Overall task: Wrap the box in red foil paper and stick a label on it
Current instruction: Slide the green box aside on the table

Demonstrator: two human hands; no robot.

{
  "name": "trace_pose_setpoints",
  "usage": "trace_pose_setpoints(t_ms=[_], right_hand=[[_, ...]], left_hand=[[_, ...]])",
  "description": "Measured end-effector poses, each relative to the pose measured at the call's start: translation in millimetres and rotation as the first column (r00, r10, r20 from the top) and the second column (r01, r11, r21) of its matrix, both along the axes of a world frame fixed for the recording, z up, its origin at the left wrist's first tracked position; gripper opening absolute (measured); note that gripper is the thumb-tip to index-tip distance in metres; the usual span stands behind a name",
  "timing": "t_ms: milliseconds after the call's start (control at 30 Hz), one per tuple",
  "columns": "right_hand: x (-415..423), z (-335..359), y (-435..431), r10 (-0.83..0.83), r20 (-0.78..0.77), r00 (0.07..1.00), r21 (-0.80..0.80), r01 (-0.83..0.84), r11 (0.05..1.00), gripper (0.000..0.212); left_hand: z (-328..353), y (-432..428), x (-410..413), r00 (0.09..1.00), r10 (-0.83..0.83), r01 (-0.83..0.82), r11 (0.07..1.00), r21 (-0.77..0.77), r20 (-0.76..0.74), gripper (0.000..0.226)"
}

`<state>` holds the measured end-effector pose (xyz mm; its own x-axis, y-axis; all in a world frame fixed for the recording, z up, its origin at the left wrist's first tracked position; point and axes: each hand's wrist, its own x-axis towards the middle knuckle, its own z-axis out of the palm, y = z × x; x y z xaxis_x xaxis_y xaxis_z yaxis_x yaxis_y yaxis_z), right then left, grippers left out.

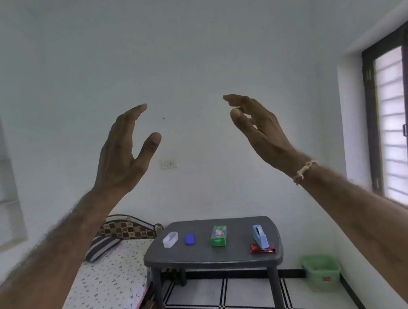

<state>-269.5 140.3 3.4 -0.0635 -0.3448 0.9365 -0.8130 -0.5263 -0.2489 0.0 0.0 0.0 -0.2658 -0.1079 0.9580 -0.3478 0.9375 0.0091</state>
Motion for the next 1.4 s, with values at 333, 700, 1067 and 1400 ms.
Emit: trace_pose_setpoints(t_ms=[333,700,1067,1400], right_hand=[[-110,-89,-131,-0.017,0.034,0.999,0.136,0.012,0.991,0.047],[-251,-188,-306,0.079,0.250,0.965,0.319,-0.160,0.934,0.036],[-334,-302,-487,0.036,0.381,0.924,0.474,-0.229,0.850,0.037],[-409,-380,-632,-0.025,0.472,0.881,0.577,-0.287,0.765,0.030]], left_hand=[[-93,-133,-118,0.999,-0.038,0.033,0.975,0.219,0.022,0.063],[-191,-278,-265,0.997,-0.015,-0.020,0.887,0.462,0.071,0.060],[-306,-445,-364,1.000,-0.012,-0.001,0.720,0.694,0.014,0.057],[-390,-576,-446,1.000,-0.003,-0.017,0.599,0.800,0.024,0.057]])
